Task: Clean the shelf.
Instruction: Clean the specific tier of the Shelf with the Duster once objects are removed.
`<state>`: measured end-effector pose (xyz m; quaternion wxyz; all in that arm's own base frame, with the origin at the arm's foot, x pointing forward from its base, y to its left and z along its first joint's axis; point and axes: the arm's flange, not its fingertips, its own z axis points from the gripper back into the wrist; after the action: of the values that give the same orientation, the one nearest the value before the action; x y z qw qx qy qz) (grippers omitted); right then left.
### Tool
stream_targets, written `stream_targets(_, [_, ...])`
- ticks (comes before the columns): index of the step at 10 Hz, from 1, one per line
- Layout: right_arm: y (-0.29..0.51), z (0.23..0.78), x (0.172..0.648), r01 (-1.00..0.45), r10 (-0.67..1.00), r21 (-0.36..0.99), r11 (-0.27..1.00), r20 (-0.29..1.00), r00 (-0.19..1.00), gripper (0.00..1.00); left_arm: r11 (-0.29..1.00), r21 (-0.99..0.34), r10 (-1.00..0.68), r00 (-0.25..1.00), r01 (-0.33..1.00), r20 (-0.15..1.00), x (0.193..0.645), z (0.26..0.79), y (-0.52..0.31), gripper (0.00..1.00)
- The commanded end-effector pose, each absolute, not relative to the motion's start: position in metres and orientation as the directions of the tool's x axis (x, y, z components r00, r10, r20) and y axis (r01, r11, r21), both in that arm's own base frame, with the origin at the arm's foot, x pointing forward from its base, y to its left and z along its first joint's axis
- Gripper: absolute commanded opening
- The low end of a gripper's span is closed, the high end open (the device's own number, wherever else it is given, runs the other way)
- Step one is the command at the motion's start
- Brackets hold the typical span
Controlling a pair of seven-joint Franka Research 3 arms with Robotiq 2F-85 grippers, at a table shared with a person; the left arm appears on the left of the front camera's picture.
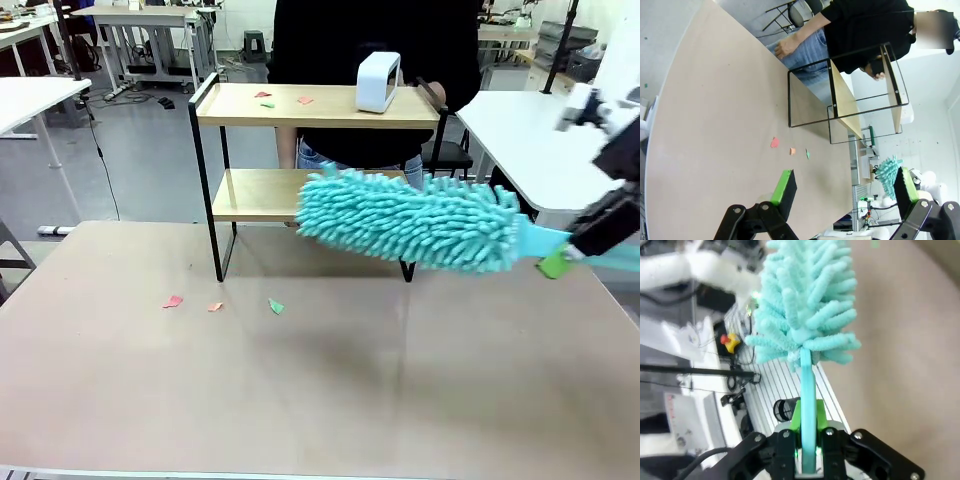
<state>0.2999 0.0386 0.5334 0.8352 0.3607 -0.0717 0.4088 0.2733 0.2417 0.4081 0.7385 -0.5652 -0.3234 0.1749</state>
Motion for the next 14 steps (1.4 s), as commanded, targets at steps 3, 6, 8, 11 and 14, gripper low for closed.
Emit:
stream_targets(3, [-0.061, 0.491, 0.292, -0.543, 0.362, 0.712, 0.445, 0.411, 0.836, 0.11, 0.289, -0.95, 0.626, 0.728, 0.116, 0.28, 0.274, 0.41, 0.24, 1.0])
stream_targets(6, [-0.12, 0.438, 0.292, -0.474, 0.266, 0.834, 0.282, 0.407, 0.874, 0.11, 0.289, -0.95, 0.626, 0.728, 0.116, 0.28, 0.274, 0.41, 0.24, 1.0])
stream_targets(8, [-0.143, 0.409, 0.287, -0.442, 0.172, 0.88, 0.171, 0.415, 0.893, 0.11, 0.289, -0.95, 0.626, 0.728, 0.116, 0.28, 0.274, 0.41, 0.24, 1.0])
stream_targets(11, [-0.139, 0.398, 0.277, -0.409, 0.174, 0.888, 0.209, 0.378, 0.909, 0.11, 0.289, -0.95, 0.626, 0.728, 0.116, 0.28, 0.274, 0.41, 0.24, 1.0])
stream_targets(14, [-0.139, 0.398, 0.277, -0.409, 0.174, 0.888, 0.209, 0.378, 0.909, 0.11, 0.289, -0.95, 0.626, 0.728, 0.116, 0.28, 0.274, 0.41, 0.24, 1.0])
